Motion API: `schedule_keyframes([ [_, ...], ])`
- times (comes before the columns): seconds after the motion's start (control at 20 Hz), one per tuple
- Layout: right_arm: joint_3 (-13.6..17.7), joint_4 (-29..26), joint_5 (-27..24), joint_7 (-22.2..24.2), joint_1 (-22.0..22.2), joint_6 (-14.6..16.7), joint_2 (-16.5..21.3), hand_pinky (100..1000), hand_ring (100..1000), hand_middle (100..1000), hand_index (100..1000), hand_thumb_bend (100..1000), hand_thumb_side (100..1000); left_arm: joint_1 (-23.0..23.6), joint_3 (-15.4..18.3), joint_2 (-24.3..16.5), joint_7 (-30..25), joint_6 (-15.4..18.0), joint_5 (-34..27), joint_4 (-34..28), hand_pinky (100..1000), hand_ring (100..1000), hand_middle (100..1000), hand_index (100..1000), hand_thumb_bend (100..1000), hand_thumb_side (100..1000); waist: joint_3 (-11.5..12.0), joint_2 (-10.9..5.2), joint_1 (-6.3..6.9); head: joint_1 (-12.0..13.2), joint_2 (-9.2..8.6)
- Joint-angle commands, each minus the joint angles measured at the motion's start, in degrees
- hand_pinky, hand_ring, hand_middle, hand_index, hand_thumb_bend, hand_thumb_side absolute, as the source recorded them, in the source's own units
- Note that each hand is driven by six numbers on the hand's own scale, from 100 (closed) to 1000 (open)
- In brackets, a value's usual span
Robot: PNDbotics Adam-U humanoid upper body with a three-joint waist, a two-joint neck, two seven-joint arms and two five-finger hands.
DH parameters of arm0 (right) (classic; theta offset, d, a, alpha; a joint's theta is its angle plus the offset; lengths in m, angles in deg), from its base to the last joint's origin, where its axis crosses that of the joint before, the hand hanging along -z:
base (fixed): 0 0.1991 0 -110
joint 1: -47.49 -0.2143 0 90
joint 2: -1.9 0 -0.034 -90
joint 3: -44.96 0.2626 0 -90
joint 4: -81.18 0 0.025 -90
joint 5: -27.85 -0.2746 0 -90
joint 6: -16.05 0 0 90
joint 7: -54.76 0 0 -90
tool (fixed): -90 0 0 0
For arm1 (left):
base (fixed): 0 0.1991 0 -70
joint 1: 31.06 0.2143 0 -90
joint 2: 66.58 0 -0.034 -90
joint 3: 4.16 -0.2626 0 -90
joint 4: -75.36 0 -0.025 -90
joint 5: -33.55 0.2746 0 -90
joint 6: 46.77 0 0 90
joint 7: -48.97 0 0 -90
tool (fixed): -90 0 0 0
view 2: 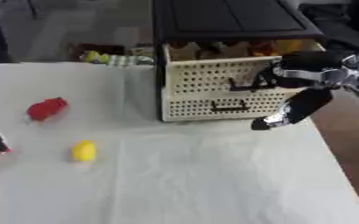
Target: Pick up objects from table and place into drawer.
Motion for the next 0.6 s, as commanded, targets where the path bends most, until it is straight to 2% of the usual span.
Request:
schedule_keyframes([
  [0.05,1.16,-2.53,-1.50,-0.04,0.68,-0.62,3.03,100,104,100,782,614,759,-0.25,-0.07,-0.44,0.12,-0.08,-0.03,-0.83,486,526,597,702,166,995,-0.29,-1.26,0.00,-0.03,-0.12],
  [0.6,3.29,-7.42,-4.35,-0.31,5.56,-2.67,4.71,100,106,100,782,620,756,-0.15,-0.01,-0.42,0.23,-0.24,-0.09,-0.83,486,526,597,700,166,995,-0.62,-1.46,0.05,0.02,-0.31],
])
